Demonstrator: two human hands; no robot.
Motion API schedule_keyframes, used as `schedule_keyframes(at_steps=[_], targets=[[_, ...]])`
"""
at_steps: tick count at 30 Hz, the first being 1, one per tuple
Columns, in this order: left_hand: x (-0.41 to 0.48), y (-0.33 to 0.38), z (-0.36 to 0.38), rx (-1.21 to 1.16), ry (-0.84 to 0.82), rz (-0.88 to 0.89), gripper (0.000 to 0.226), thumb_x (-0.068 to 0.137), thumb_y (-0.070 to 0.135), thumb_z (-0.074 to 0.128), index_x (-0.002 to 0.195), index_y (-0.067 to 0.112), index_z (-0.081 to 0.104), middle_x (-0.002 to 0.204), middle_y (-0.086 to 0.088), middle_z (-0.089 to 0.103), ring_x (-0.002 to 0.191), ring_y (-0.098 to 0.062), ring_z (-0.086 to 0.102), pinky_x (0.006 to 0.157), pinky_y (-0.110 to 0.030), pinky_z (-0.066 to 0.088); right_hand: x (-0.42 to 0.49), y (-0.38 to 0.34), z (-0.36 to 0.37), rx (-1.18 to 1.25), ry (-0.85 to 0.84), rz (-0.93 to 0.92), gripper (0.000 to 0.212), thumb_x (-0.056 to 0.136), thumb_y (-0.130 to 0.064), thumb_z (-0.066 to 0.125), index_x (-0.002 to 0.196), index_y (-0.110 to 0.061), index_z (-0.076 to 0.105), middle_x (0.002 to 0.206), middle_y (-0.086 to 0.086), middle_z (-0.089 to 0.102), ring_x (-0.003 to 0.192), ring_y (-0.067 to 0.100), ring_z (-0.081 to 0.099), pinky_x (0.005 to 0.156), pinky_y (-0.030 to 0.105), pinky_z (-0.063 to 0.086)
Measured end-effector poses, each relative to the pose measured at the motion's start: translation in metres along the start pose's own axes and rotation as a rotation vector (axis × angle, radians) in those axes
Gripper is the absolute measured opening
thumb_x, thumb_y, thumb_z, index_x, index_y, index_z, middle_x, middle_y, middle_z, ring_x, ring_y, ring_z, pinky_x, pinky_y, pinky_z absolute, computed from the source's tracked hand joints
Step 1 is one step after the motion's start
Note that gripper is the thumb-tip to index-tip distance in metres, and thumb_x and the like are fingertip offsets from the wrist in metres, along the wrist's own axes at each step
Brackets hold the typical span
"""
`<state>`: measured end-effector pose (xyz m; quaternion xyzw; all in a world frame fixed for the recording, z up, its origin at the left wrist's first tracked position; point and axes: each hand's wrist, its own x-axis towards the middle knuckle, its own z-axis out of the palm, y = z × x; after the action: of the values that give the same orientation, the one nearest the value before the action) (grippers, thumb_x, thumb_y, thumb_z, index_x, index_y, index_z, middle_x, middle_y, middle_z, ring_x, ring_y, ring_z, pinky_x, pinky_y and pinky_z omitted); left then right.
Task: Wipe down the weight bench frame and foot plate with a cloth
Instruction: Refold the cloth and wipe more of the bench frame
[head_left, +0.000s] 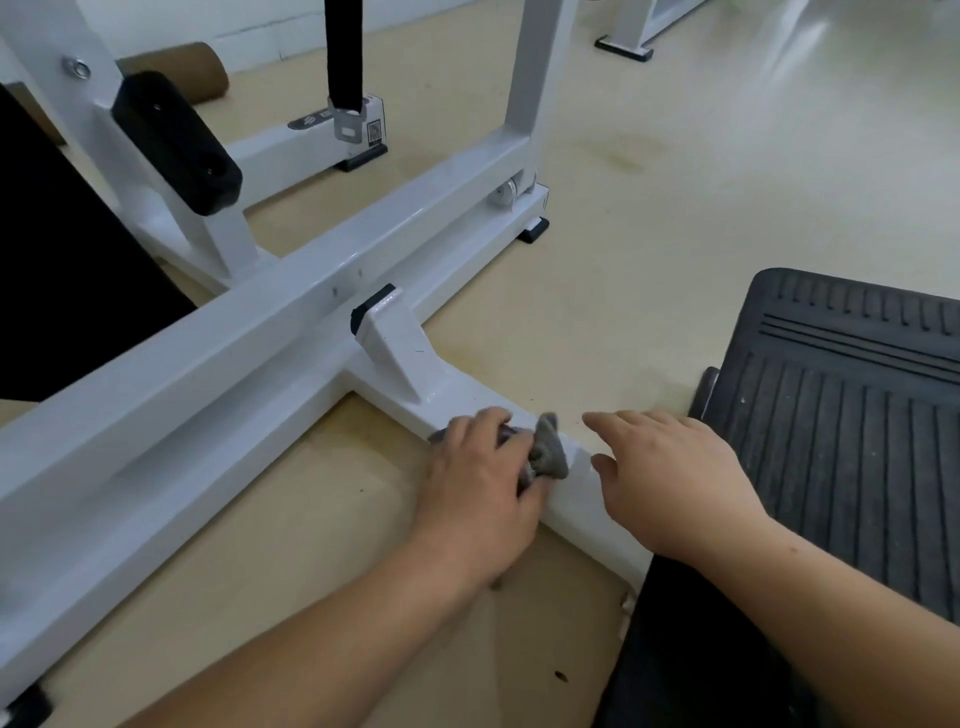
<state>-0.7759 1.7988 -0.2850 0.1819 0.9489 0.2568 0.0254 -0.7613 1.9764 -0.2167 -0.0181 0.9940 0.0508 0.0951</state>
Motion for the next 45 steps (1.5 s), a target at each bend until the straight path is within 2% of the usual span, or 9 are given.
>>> schedule_keyframes(at_steps=[3,5,13,19,24,30,34,40,45], targets=[[0.010,-0.005,0.021,0.082,-0.208,0.125,0.063,0.104,0.052,0.019,0.163,0.038,0.003,0.173,0.006,-0.002,0.157,-0.022,-0.012,0.127,-0.040,-0.009,-0.001,-0.001,0.000,-0.018,-0.002,0.005,0.036,0.105,-0.044,0.036,0.139,-0.035,0.044,0.133,-0.014,0.060,0.124,0.013,0.055,0.102,0.035,0.042],[0.008,-0.006,0.029,0.093,-0.227,0.168,0.063,0.101,0.060,0.007,0.161,0.045,-0.005,0.171,0.010,-0.015,0.154,-0.016,-0.029,0.124,-0.044,-0.019,-0.001,-0.002,-0.002,-0.020,-0.013,0.008,0.036,0.105,-0.047,0.034,0.137,-0.035,0.045,0.133,-0.013,0.060,0.124,0.013,0.055,0.103,0.035,0.042],[0.044,-0.017,0.017,0.238,-0.178,-0.089,0.058,0.103,0.061,0.015,0.159,0.049,0.011,0.173,0.004,-0.009,0.158,-0.022,-0.016,0.121,-0.054,-0.022,0.000,-0.002,0.003,-0.042,-0.029,0.021,0.037,0.104,-0.047,0.032,0.129,-0.033,0.054,0.125,-0.011,0.064,0.117,0.015,0.058,0.099,0.036,0.043],[0.031,-0.021,0.023,0.217,-0.400,0.614,0.061,0.101,0.058,0.015,0.158,0.042,0.028,0.172,0.012,0.010,0.159,-0.017,0.000,0.127,-0.046,-0.003,0.002,-0.002,0.002,0.010,-0.010,0.046,0.030,0.103,-0.033,0.036,0.125,-0.033,0.056,0.122,-0.009,0.065,0.114,0.015,0.058,0.097,0.035,0.043],[0.030,-0.056,0.020,0.164,-0.004,-0.017,0.063,0.103,0.052,0.009,0.160,0.036,0.030,0.171,0.009,0.014,0.158,-0.013,0.002,0.128,-0.040,-0.006,0.000,0.000,0.003,0.002,-0.014,0.050,0.030,0.104,-0.035,0.035,0.125,-0.031,0.056,0.115,-0.010,0.066,0.107,0.015,0.060,0.096,0.034,0.044],[-0.039,-0.021,0.033,-0.267,-0.265,0.255,0.047,0.109,0.035,0.040,0.155,0.031,0.042,0.164,0.017,0.027,0.155,0.001,0.011,0.127,-0.025,0.016,-0.001,-0.003,-0.004,0.020,-0.039,0.049,0.036,0.103,-0.043,0.036,0.132,-0.032,0.054,0.125,-0.011,0.064,0.116,0.016,0.058,0.099,0.035,0.044],[-0.040,-0.028,-0.029,-0.344,-0.162,-0.142,0.032,0.108,0.044,0.041,0.137,0.043,0.053,0.125,0.014,0.068,0.111,-0.007,0.063,0.097,-0.035,0.053,-0.002,-0.005,-0.012,0.058,-0.115,0.083,0.047,0.104,-0.055,0.029,0.136,-0.033,0.055,0.130,-0.013,0.062,0.122,0.014,0.056,0.102,0.033,0.041],[-0.055,0.005,-0.130,-0.522,-0.040,-0.467,0.031,0.099,0.060,0.052,0.093,0.031,0.062,0.083,0.009,0.068,0.075,-0.002,0.063,0.064,-0.024,0.050,0.002,-0.036,-0.066,0.398,-0.373,0.107,0.056,0.102,-0.060,0.037,0.145,-0.026,0.051,0.146,-0.006,0.054,0.128,0.019,0.056,0.103,0.038,0.048],[-0.078,0.069,-0.223,-0.700,0.027,-0.654,0.034,0.098,0.060,0.053,0.088,0.029,0.062,0.082,0.009,0.066,0.077,-0.002,0.062,0.072,-0.027,0.054,-0.036,-0.073,-0.169,0.651,-0.398,0.029,0.029,0.102,-0.047,0.049,0.102,-0.029,0.070,0.102,-0.009,0.072,0.095,0.013,0.066,0.085,0.033,0.054]])
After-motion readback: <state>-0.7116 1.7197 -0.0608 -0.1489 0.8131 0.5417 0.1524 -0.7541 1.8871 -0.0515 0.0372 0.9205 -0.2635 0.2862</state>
